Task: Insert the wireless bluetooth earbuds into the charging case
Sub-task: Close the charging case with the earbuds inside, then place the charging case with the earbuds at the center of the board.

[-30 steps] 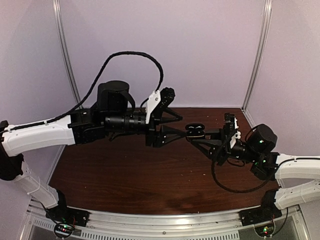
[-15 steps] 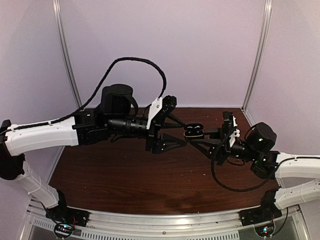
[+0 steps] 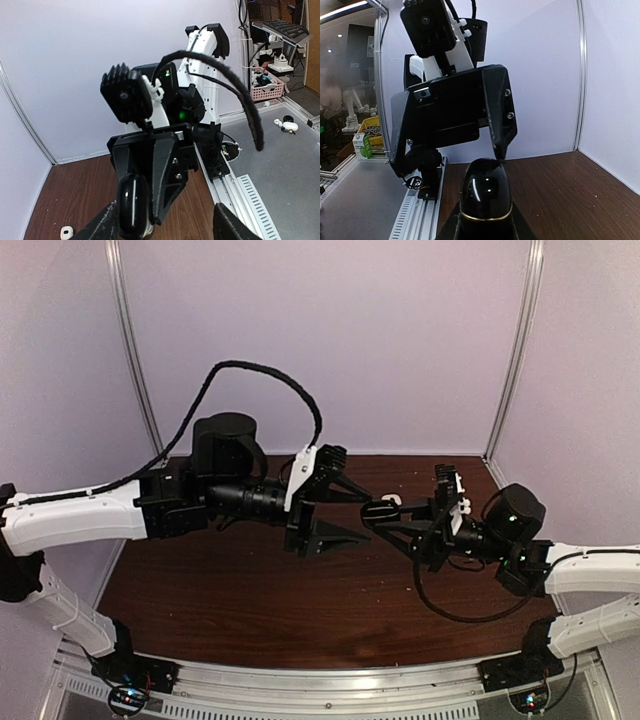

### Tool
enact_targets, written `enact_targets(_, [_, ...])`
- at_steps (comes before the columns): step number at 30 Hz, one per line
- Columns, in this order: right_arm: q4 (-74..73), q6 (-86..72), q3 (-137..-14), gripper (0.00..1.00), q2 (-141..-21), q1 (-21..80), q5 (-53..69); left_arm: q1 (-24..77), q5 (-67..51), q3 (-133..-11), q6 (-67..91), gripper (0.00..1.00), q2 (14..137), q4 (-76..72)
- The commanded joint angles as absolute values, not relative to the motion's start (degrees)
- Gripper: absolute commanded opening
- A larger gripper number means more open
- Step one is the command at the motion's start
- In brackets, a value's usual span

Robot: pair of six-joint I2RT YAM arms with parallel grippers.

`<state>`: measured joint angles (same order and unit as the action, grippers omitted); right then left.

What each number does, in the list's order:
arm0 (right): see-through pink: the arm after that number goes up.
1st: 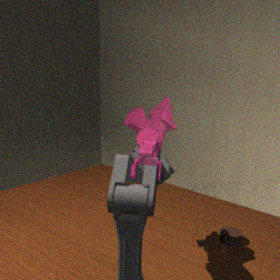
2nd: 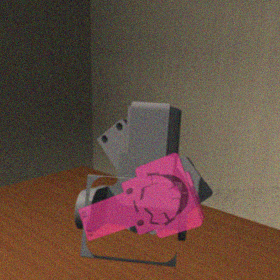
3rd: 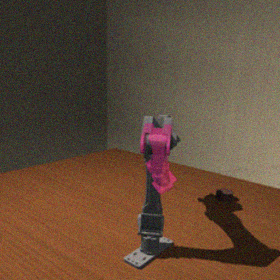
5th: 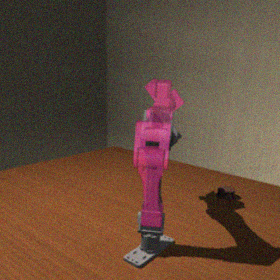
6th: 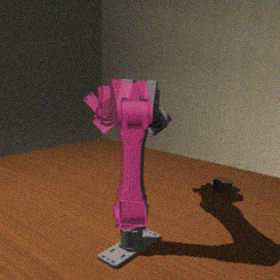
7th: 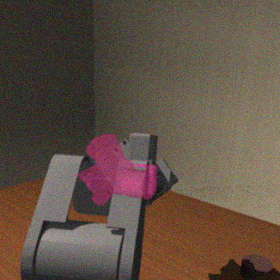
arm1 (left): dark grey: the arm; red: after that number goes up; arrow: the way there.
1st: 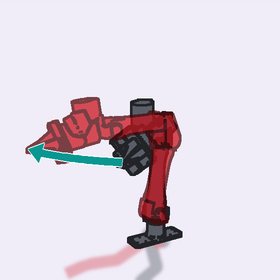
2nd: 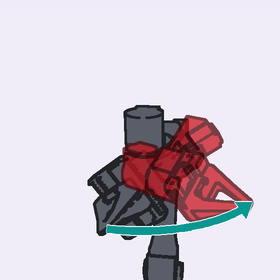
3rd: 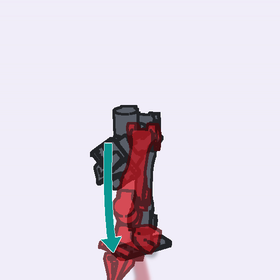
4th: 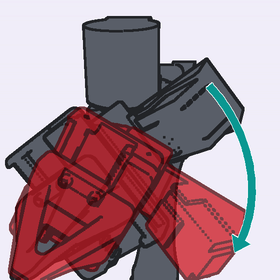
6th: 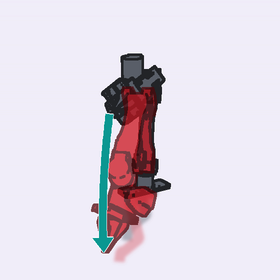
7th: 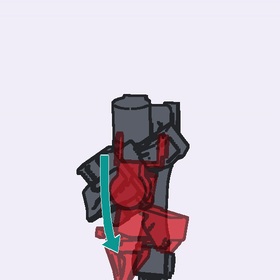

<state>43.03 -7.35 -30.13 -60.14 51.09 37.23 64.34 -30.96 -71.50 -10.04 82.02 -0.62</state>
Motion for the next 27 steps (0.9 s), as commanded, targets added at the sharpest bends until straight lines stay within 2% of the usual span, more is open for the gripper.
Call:
enact_targets(1, [43.2, -9.6, -31.7, 0.00, -61.0, 50.4, 34.2, 65.9, -29.9, -70.6, -13.2, 0.65, 78.7, -3.2])
enact_targets(6, [40.2, -10.9, -32.9, 0.00, -62.5, 49.2, 31.4, 65.6, -18.3, -66.1, -9.7, 0.70, 74.9, -7.4])
enact_targets(8, [37.2, -11.4, -34.3, 0.00, -63.6, 48.6, 29.5, 65.2, -13.7, -64.5, -7.9, 0.77, 73.5, -8.7])
enact_targets(12, [31.5, -12.8, -37.7, 0.00, -66.5, 46.6, 27.0, 62.0, -7.3, -62.6, -1.3, 0.96, 72.3, -10.0])
enact_targets(20, [24.1, -15.9, -45.1, 0.01, -76.5, 42.7, 24.7, 54.4, -1.7, -59.2, 9.9, 0.97, 71.7, -10.2])
enact_targets(27, [21.7, -20.8, -53.8, 0.01, -89.6, 38.2, 25.1, 53.7, 3.6, -57.3, 12.3, 0.98, 71.2, -10.1])
